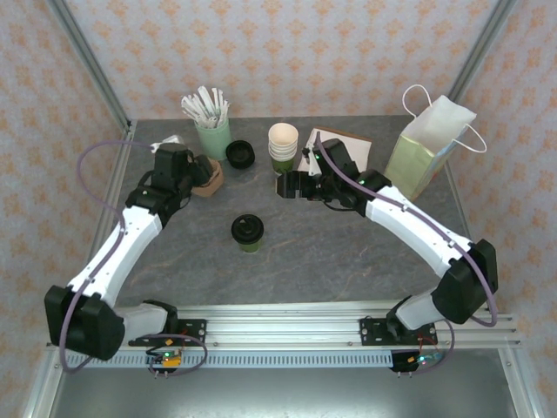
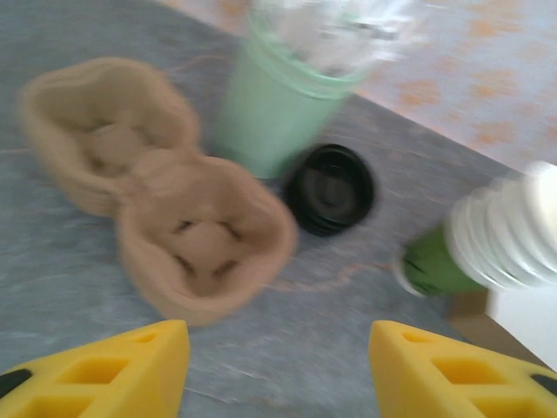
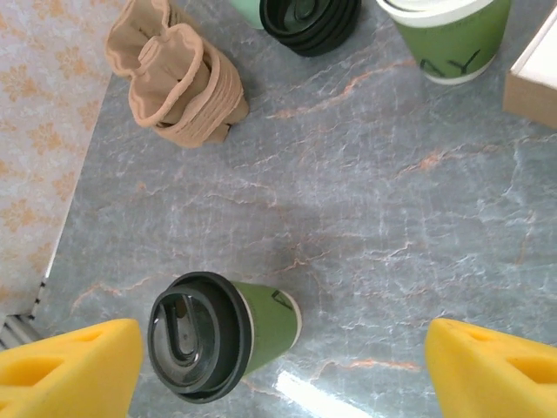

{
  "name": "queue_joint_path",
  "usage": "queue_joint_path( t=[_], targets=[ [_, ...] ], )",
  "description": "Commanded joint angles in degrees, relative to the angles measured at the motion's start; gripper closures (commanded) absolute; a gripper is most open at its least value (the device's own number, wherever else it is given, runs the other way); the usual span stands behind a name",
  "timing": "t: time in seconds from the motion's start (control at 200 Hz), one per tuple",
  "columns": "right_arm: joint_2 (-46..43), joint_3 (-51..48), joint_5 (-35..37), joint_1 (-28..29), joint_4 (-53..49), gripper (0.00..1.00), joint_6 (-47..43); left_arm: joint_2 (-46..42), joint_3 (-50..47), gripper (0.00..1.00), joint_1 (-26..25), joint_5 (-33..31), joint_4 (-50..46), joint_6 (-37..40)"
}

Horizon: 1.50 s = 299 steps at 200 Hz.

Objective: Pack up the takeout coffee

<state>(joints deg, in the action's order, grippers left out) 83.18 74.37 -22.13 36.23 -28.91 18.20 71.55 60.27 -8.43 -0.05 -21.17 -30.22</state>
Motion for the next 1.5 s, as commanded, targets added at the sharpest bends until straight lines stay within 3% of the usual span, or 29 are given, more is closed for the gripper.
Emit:
queue_joint_path(
  t=[0.0, 0.17, 0.355, 0.535, 0.901, 1.491],
  targets=[
    [1.18, 0.05, 3.47, 0.25, 0.26, 0.16, -2.32, 5.03, 2.53, 0.45, 5.07, -1.29, -0.76, -2.11],
    [2.29, 0.82, 3.19, 0.25, 1.26, 0.16, -4.29, 14.9, 11.25, 0.45, 8.82, -1.76, -8.68, 5.17],
    [2.96, -0.09, 1.89, 0.16, 3.75, 0.16, -6.06, 22.24, 17.87, 0.46, 9.76, 1.09, -11.91, 5.39],
    [3.66, -0.66, 0.5, -0.02, 4.67, 0.16, -6.64, 26.84, 24.05, 0.49, 9.74, -0.37, -16.97, 5.84],
    [3.45, -2.4, -0.4, -0.17, 6.17, 0.16, -6.11, 18.71, 11.23, 0.5, 10.03, 8.26, -12.69, 0.44],
    [4.97, -2.15, -1.61, -0.19, 6.58, 0.16, -5.19, 27.49, 13.95, 0.49, 12.03, 13.7, -8.46, -1.95]
  ],
)
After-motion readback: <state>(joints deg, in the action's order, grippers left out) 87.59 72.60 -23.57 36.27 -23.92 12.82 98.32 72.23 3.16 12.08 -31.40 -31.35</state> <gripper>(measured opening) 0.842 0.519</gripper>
